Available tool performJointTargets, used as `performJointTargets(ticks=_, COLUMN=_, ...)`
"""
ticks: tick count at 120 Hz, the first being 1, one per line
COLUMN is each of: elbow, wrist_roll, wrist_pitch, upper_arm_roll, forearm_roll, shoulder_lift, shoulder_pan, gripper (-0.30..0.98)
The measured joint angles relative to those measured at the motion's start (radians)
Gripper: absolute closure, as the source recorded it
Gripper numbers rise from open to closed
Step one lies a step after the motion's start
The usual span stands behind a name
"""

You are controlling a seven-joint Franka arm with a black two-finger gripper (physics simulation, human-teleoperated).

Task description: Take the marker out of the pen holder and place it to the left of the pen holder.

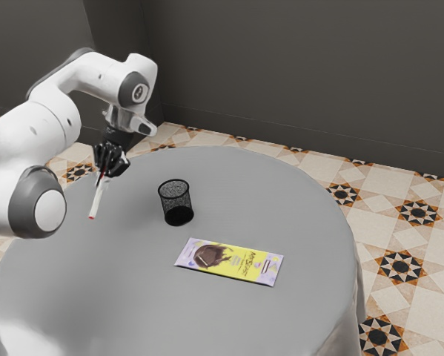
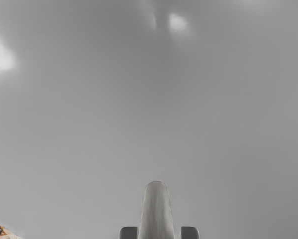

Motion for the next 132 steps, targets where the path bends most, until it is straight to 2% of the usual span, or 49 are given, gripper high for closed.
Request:
performJointTargets(ticks=36, elbow=0.002, wrist_roll=-0.194, wrist_pitch=0.100, upper_arm_roll=0.001, forearm_roll=-0.009, shoulder_lift=0.101, shoulder_pan=0.012, gripper=0.74)
performJointTargets(ticks=48, elbow=0.000, wrist_roll=-0.241, wrist_pitch=0.128, upper_arm_roll=0.000, forearm_roll=-0.024, shoulder_lift=0.121, shoulder_pan=0.012, gripper=0.63)
performJointTargets(ticks=68, elbow=-0.022, wrist_roll=-0.306, wrist_pitch=0.163, upper_arm_roll=-0.002, forearm_roll=-0.045, shoulder_lift=0.084, shoulder_pan=0.006, gripper=0.30)
performJointTargets(ticks=74, elbow=-0.069, wrist_roll=-0.323, wrist_pitch=0.169, upper_arm_roll=-0.001, forearm_roll=-0.059, shoulder_lift=0.015, shoulder_pan=0.003, gripper=0.23)
performJointTargets(ticks=80, elbow=-0.176, wrist_roll=-0.337, wrist_pitch=0.179, upper_arm_roll=0.001, forearm_roll=-0.090, shoulder_lift=-0.110, shoulder_pan=0.005, gripper=0.19)
performJointTargets(ticks=93, elbow=-0.569, wrist_roll=-0.349, wrist_pitch=0.265, upper_arm_roll=0.009, forearm_roll=-0.186, shoulder_lift=-0.517, shoulder_pan=0.014, gripper=0.11)
performJointTargets(ticks=103, elbow=-0.727, wrist_roll=-0.355, wrist_pitch=0.326, upper_arm_roll=0.003, forearm_roll=-0.226, shoulder_lift=-0.755, shoulder_pan=0.011, gripper=0.08)
performJointTargets(ticks=115, elbow=-0.769, wrist_roll=-0.361, wrist_pitch=0.365, upper_arm_roll=-0.012, forearm_roll=-0.251, shoulder_lift=-0.851, shoulder_pan=-0.003, gripper=0.05)
performJointTargets(ticks=132, elbow=-0.775, wrist_roll=-0.368, wrist_pitch=0.392, upper_arm_roll=-0.015, forearm_roll=-0.269, shoulder_lift=-0.874, shoulder_pan=-0.004, gripper=0.02)
